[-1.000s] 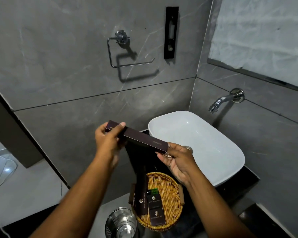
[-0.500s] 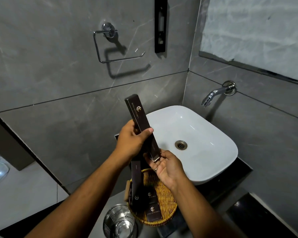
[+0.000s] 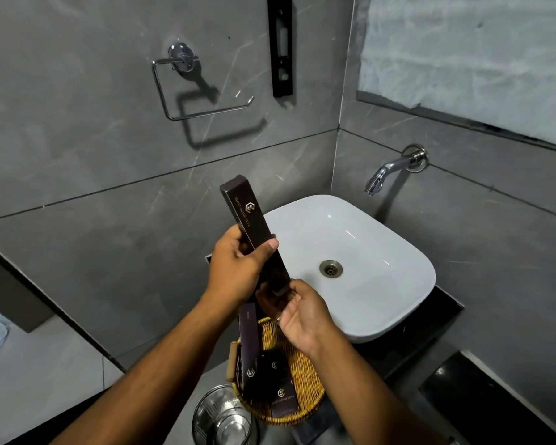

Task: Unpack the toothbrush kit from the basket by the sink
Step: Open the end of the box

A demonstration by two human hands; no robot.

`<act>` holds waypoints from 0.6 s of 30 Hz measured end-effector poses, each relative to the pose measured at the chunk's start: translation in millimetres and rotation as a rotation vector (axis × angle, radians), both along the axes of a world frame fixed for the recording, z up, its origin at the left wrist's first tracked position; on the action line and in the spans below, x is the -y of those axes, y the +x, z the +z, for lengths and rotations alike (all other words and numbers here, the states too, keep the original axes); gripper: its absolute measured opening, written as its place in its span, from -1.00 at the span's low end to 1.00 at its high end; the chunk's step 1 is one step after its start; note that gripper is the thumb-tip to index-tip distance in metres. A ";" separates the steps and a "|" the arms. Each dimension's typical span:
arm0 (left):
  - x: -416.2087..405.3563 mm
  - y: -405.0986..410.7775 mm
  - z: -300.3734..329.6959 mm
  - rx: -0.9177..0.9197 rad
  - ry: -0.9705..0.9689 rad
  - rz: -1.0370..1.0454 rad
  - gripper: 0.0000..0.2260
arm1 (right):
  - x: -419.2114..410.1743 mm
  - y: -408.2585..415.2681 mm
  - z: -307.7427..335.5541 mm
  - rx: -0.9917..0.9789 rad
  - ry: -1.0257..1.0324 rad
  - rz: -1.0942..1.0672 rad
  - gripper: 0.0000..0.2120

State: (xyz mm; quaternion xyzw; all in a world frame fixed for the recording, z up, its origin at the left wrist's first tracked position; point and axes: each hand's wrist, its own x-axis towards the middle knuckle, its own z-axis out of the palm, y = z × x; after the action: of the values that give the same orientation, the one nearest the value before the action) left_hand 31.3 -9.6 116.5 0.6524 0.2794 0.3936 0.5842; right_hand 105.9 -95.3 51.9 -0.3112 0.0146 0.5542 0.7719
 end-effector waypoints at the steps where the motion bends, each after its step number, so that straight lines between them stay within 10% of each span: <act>1: 2.5 1.2 1.4 -0.001 0.050 -0.006 -0.83 | -1.8 -0.4 0.2 -0.003 -0.006 -0.002 -0.72; 18: 3.3 -0.5 6.9 -0.010 0.010 -0.002 -0.82 | -3.6 4.0 -4.0 -0.031 0.026 -0.031 -0.69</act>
State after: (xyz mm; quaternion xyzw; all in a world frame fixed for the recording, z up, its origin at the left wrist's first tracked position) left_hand 30.8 -12.9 123.4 0.6575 0.2800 0.3912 0.5799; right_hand 109.8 -91.8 47.8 -0.2920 0.0242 0.5470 0.7842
